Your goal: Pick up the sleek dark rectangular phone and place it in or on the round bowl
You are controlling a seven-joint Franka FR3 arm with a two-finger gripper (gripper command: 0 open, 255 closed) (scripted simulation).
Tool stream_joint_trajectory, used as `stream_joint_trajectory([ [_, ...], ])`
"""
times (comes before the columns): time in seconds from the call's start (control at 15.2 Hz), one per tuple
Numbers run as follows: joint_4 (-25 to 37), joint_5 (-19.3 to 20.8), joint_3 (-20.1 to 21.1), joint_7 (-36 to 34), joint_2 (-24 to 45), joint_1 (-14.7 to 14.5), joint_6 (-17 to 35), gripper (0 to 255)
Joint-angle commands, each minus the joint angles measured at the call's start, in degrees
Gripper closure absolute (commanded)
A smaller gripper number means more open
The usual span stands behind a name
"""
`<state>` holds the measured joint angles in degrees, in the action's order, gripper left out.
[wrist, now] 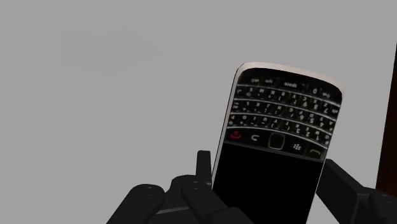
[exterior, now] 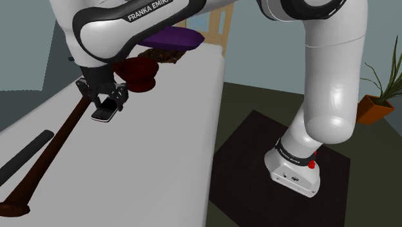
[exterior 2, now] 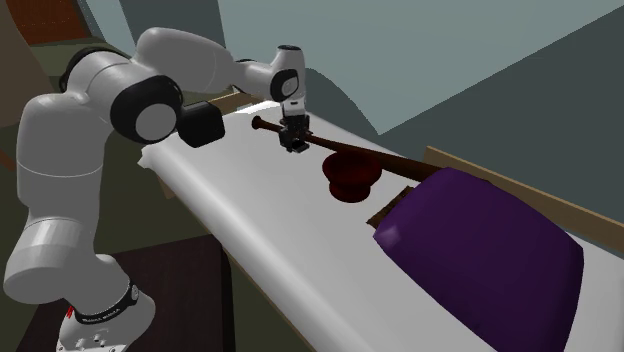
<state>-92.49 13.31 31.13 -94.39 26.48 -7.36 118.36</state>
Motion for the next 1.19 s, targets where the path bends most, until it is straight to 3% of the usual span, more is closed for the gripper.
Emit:
stream_joint_trajectory([
  [0.0, 0.67, -0.34, 0.18, 0.23, -0.53, 0.12, -1.15, 255],
  [1.12, 10.64, -2.07, 1.18, 1.34, -2.89, -0.33, -13.08, 255],
])
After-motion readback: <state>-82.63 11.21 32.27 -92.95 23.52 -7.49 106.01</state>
